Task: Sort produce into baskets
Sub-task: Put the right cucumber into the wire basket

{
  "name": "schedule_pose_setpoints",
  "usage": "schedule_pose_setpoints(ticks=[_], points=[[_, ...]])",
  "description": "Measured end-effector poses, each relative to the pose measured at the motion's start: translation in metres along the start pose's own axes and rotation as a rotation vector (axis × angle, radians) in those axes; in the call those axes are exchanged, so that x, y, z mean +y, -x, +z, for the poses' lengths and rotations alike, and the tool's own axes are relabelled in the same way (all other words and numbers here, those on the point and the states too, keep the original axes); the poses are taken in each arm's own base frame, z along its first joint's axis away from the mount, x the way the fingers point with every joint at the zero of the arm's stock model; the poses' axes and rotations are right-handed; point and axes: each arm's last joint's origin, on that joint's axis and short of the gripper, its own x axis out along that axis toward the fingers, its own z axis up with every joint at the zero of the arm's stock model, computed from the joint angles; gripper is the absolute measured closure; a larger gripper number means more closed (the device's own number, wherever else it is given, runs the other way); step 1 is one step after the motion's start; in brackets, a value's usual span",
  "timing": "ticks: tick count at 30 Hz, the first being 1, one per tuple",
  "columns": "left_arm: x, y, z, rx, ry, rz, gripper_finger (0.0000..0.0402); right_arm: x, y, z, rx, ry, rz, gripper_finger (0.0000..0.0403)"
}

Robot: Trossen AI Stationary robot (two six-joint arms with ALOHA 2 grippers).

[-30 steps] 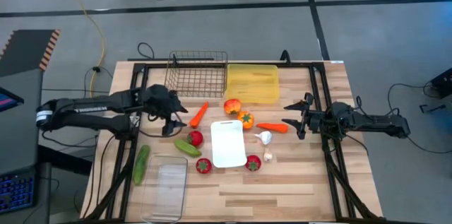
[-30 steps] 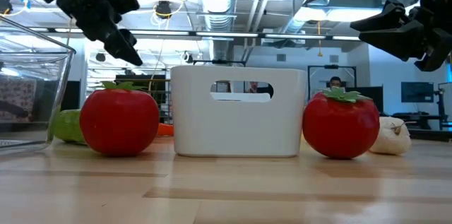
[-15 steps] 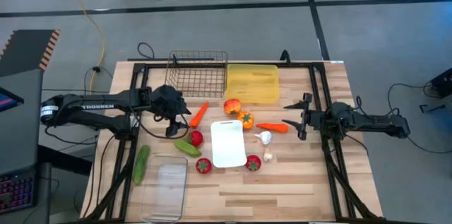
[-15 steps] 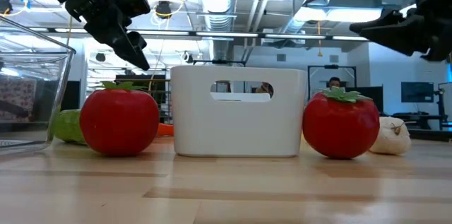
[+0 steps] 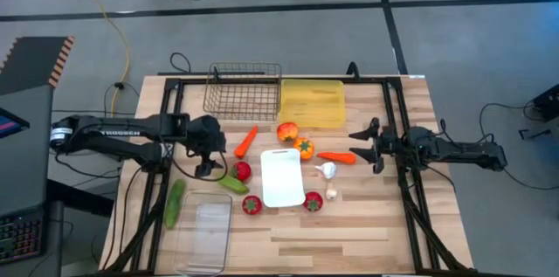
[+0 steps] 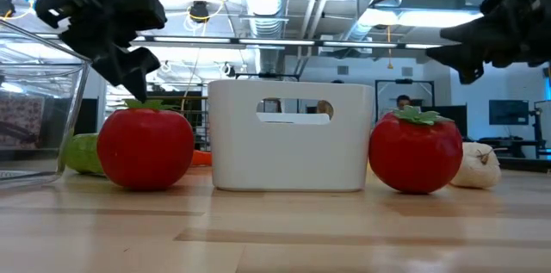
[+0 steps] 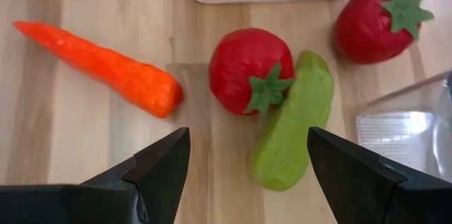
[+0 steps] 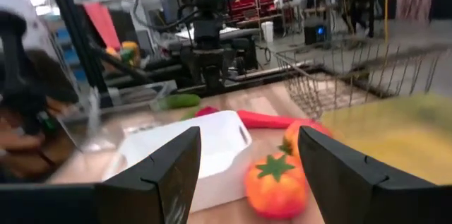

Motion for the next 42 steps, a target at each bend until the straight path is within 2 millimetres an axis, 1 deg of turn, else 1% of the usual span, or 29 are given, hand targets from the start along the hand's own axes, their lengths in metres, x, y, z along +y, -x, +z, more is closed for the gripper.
schedule_pose_setpoints(ticks=[5,8,11,16,20,29,33,39,42], points=[[-0.009,-0.005,-0.003,0.018,0.008,-0.028,0.0129,0.0,0.0,0.0,-0.003,0.001,-0.013,0.0138],[-0.016,-0.007,-0.003,0.026,-0.02,-0.047,0.0129,-0.001,0.0,0.0,-0.005,0.001,-0.019,0.0138],[-0.022,-0.014,-0.003,0.061,-0.045,-0.065,0.0129,-0.001,0.0,0.0,-0.005,0.001,-0.019,0.0138],[-0.026,-0.035,-0.003,0.156,-0.063,-0.083,0.0129,-0.001,0.0,0.0,-0.006,0.002,-0.019,0.0138],[-0.025,-0.052,-0.003,0.218,-0.066,-0.088,0.0129,-0.001,0.0,0.0,-0.006,0.002,-0.02,0.0138],[-0.021,-0.08,-0.009,0.346,-0.075,-0.119,0.0131,-0.001,0.0,0.0,-0.005,0.004,-0.02,0.0138],[-0.02,-0.088,-0.011,0.371,-0.076,-0.121,0.0157,-0.001,0.0,0.0,-0.005,0.004,-0.02,0.0138],[-0.019,-0.087,-0.011,0.372,-0.083,-0.108,0.0227,-0.001,0.0,0.0,-0.005,0.004,-0.02,0.0138],[-0.019,-0.085,-0.009,0.381,-0.091,-0.08,0.0244,-0.001,0.0,0.0,-0.006,0.004,-0.02,0.0138]])
